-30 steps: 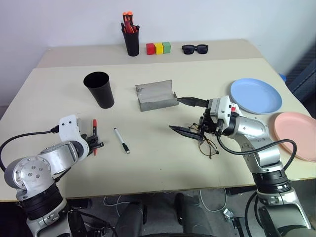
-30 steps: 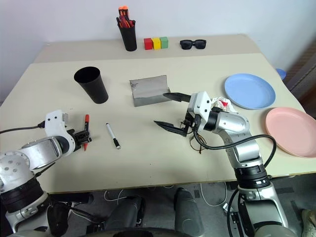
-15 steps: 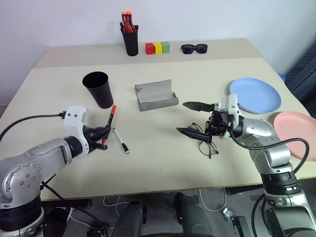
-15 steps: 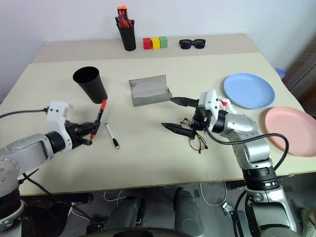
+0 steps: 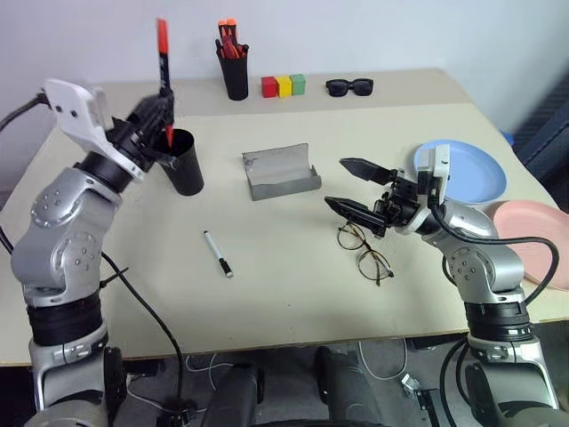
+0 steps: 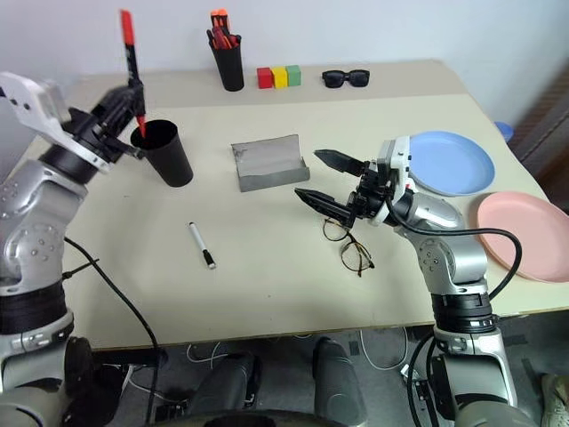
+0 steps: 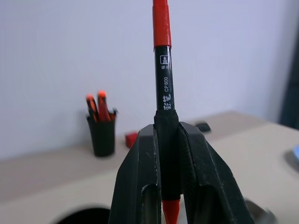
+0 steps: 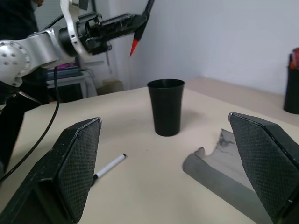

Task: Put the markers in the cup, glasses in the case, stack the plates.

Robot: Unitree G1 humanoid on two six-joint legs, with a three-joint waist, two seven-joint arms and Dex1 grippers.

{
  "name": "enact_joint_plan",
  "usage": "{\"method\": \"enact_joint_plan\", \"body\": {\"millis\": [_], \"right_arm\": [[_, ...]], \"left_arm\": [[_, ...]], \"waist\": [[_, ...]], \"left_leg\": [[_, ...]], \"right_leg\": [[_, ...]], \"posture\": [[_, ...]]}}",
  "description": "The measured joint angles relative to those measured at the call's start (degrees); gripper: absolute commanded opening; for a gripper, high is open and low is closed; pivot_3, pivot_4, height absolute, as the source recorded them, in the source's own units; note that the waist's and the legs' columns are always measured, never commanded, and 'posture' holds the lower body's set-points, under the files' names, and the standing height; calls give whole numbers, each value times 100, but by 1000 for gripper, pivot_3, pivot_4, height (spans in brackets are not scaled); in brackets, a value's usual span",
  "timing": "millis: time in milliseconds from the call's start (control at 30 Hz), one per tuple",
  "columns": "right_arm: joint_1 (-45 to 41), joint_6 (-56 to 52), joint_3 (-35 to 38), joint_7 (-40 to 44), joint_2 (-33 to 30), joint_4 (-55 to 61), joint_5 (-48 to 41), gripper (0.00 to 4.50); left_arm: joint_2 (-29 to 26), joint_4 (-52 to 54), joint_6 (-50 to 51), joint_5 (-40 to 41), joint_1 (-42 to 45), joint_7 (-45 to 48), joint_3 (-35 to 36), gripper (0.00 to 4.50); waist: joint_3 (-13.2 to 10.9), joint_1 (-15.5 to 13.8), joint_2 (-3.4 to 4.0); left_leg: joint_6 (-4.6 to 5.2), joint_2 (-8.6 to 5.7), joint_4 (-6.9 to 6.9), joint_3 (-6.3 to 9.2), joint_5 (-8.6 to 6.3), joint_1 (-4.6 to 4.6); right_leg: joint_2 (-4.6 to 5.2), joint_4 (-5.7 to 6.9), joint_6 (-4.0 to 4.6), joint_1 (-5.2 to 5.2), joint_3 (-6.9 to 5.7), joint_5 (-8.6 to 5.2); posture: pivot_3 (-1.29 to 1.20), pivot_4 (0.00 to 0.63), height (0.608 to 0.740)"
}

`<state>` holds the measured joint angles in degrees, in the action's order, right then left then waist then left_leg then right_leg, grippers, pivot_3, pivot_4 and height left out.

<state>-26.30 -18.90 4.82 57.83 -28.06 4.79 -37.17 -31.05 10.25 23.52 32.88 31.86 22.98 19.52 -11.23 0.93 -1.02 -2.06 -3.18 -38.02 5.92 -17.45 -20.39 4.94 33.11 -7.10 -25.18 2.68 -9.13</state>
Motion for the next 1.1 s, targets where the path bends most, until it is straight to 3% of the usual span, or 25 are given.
{"method": "enact_joint_plan", "body": {"millis": [167, 367, 833, 1100], "right_arm": [[-2, -59, -2, -83, 6, 1, 2, 4500], [-20, -83, -8, -158, 17, 9, 4, 4500], [-20, -121, -11, -230, 12, 152, 68, 4500], [-33, -120, -19, -233, 17, 154, 123, 4500]], "left_arm": [[129, -1749, -1791, -853, 521, 61, -4, 50], [314, -3300, -3201, -1247, 1122, 153, -28, 50], [694, -5439, -4719, -1592, 1489, 260, -70, 50], [774, -6009, -5006, -1605, 1541, 467, -73, 4013]], "waist": [[0, -16, 0], [0, -29, 0], [0, -16, 0], [0, -17, 0]], "left_leg": [[0, 0, 0, -1, 0, -1], [0, -2, -2, 1, 0, -5], [2, -2, -1, 0, -1, -5], [3, -2, -2, 1, -1, -5]], "right_leg": [[1, 0, -1, -1, 0, 1], [3, -1, -3, -2, -1, 2], [2, 4, -7, -5, -1, 5], [2, 4, -8, -5, -1, 6]], "posture": [[0, 150, 740], [0, 150, 740], [0, 150, 740], [0, 150, 740]]}}
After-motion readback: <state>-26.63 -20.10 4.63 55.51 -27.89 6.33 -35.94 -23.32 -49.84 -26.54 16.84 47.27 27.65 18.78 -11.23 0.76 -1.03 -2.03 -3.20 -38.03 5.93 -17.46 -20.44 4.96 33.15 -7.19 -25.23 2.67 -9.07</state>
